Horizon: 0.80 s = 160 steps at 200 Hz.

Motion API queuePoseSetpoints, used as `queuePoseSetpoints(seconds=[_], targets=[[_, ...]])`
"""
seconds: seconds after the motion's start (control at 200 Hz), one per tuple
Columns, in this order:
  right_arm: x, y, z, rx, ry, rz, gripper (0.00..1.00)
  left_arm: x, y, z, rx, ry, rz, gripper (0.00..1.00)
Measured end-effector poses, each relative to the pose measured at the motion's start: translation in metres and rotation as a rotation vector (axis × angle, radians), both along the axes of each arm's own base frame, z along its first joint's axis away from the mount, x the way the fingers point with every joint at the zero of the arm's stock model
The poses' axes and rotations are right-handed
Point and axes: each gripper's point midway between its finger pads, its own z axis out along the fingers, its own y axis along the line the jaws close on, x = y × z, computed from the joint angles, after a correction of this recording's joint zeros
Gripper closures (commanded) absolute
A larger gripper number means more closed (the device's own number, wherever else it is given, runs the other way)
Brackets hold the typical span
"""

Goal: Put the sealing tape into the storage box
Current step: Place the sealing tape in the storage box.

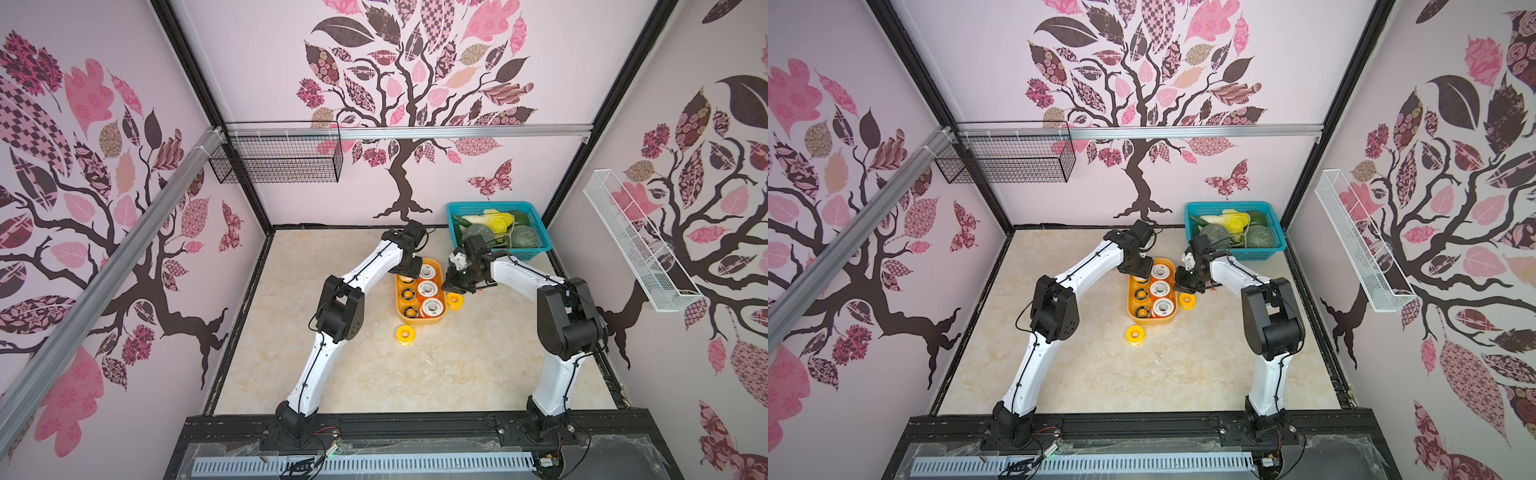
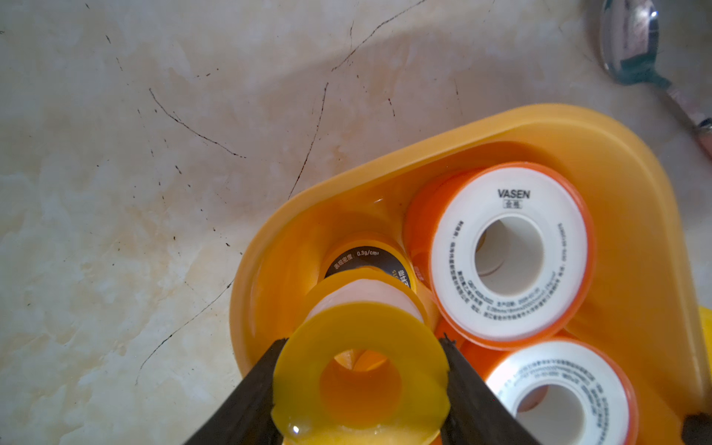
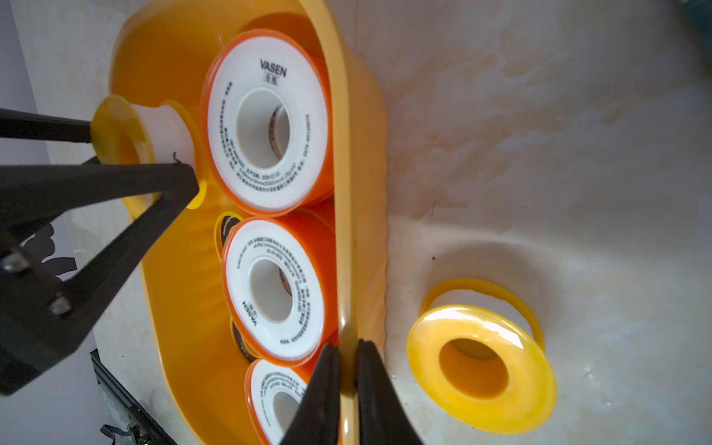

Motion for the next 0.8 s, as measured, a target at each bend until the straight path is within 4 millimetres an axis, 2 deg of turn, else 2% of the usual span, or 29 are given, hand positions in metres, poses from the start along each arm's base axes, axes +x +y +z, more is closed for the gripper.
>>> queuePoseSetpoints(seconds=[0.435,0.8], targets=[[-0.0020,0.0029,-0.0046,0.015,0.019,0.009,0.85,0.0056,0.0000,0.0050,0.003,-0.020,0.006,0.38],[-0.0019,0.0030,-0.0045,0.015,0.018,0.009,0.85,0.0086,0.0011,0.0010,0.004,-0.018,0.010,0.37]])
